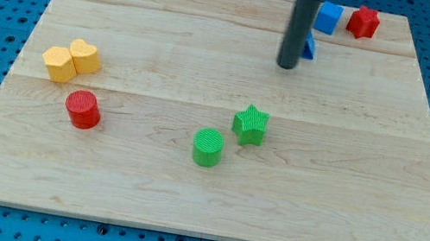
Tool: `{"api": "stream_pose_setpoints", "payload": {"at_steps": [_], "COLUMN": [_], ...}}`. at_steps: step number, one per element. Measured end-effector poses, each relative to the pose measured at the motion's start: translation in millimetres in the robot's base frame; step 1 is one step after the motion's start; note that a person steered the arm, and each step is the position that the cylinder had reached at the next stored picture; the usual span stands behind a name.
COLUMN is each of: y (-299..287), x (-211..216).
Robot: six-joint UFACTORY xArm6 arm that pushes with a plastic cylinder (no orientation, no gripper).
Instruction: Move the triangle to the bottom left of the cube
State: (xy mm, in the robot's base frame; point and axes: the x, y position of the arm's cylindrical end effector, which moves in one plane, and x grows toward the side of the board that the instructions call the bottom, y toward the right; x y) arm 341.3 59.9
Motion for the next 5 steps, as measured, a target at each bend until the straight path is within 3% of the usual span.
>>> {"api": "stream_pose_setpoints", "payload": {"at_steps": [1, 5], "y": [-29, 15], "x": [0, -19]}}
